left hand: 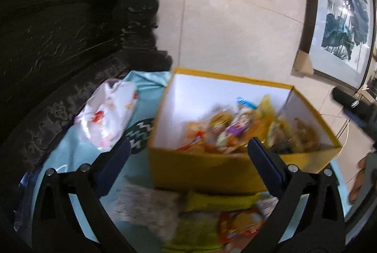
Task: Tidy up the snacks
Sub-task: 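Move both open grippers back over the snack pile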
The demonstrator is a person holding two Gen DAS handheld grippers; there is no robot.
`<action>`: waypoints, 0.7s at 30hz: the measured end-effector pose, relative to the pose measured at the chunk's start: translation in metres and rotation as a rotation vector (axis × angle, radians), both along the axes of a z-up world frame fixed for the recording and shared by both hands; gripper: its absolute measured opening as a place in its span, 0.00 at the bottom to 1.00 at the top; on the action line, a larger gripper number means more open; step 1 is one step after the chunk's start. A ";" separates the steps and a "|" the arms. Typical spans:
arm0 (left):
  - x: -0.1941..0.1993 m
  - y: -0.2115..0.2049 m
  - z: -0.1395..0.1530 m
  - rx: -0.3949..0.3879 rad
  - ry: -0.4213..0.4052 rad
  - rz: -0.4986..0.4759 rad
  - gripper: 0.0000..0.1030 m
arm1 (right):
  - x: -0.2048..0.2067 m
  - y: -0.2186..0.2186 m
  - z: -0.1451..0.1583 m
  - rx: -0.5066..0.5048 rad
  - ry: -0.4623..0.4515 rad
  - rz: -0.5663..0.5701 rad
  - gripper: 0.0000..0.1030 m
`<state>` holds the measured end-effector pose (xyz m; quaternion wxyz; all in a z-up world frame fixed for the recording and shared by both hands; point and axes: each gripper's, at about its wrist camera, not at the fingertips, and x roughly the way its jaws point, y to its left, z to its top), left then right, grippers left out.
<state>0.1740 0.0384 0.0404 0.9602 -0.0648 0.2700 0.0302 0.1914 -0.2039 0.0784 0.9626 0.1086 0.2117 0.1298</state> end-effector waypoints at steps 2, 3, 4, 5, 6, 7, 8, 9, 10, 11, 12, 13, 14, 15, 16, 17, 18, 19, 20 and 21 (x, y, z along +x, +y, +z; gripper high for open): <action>-0.001 0.014 -0.013 -0.033 0.017 0.005 0.98 | -0.010 0.009 0.007 -0.014 -0.009 0.026 0.97; 0.002 0.020 -0.021 -0.050 0.068 0.006 0.98 | -0.015 0.013 0.010 -0.019 -0.016 0.038 0.98; 0.007 0.026 -0.026 -0.072 0.113 0.000 0.98 | -0.020 0.017 0.012 -0.026 -0.020 0.051 0.98; 0.008 0.029 -0.028 -0.088 0.127 -0.002 0.98 | -0.027 0.023 0.013 -0.051 -0.015 0.067 0.99; 0.008 0.032 -0.031 -0.100 0.141 0.013 0.98 | -0.032 0.028 0.011 -0.081 -0.001 0.080 0.99; 0.008 0.032 -0.033 -0.104 0.158 0.027 0.98 | -0.035 0.033 0.009 -0.108 0.015 0.091 0.99; 0.007 0.032 -0.035 -0.108 0.169 0.022 0.98 | -0.039 0.038 0.005 -0.142 0.035 0.102 0.99; 0.006 0.031 -0.035 -0.117 0.176 0.004 0.98 | -0.043 0.043 -0.003 -0.183 0.062 0.109 0.99; 0.004 0.029 -0.035 -0.127 0.179 -0.015 0.98 | -0.046 0.046 -0.011 -0.210 0.084 0.112 0.99; 0.003 0.028 -0.036 -0.126 0.180 -0.024 0.98 | -0.048 0.047 -0.019 -0.227 0.105 0.110 0.99; 0.003 0.026 -0.037 -0.119 0.184 -0.030 0.98 | -0.050 0.048 -0.031 -0.237 0.139 0.103 0.99; 0.002 0.023 -0.038 -0.107 0.192 -0.030 0.98 | -0.051 0.048 -0.041 -0.238 0.172 0.095 0.99; 0.003 0.022 -0.039 -0.101 0.199 -0.030 0.98 | -0.051 0.049 -0.048 -0.243 0.192 0.089 0.99; 0.004 0.021 -0.042 -0.096 0.210 -0.028 0.98 | -0.053 0.049 -0.058 -0.251 0.209 0.085 0.99; 0.004 0.021 -0.045 -0.092 0.220 -0.020 0.98 | -0.053 0.049 -0.063 -0.251 0.216 0.086 0.99; 0.005 0.022 -0.048 -0.088 0.229 -0.013 0.98 | -0.053 0.046 -0.069 -0.242 0.226 0.082 0.99; 0.004 0.023 -0.052 -0.085 0.239 -0.008 0.98 | -0.052 0.043 -0.072 -0.228 0.230 0.078 0.99; 0.005 0.025 -0.059 -0.079 0.264 0.002 0.98 | -0.050 0.037 -0.073 -0.199 0.228 0.076 0.99; 0.005 0.027 -0.063 -0.075 0.282 0.009 0.98 | -0.050 0.032 -0.074 -0.171 0.229 0.071 0.99; 0.007 0.029 -0.067 -0.072 0.301 0.019 0.98 | -0.048 0.026 -0.075 -0.151 0.245 0.049 0.99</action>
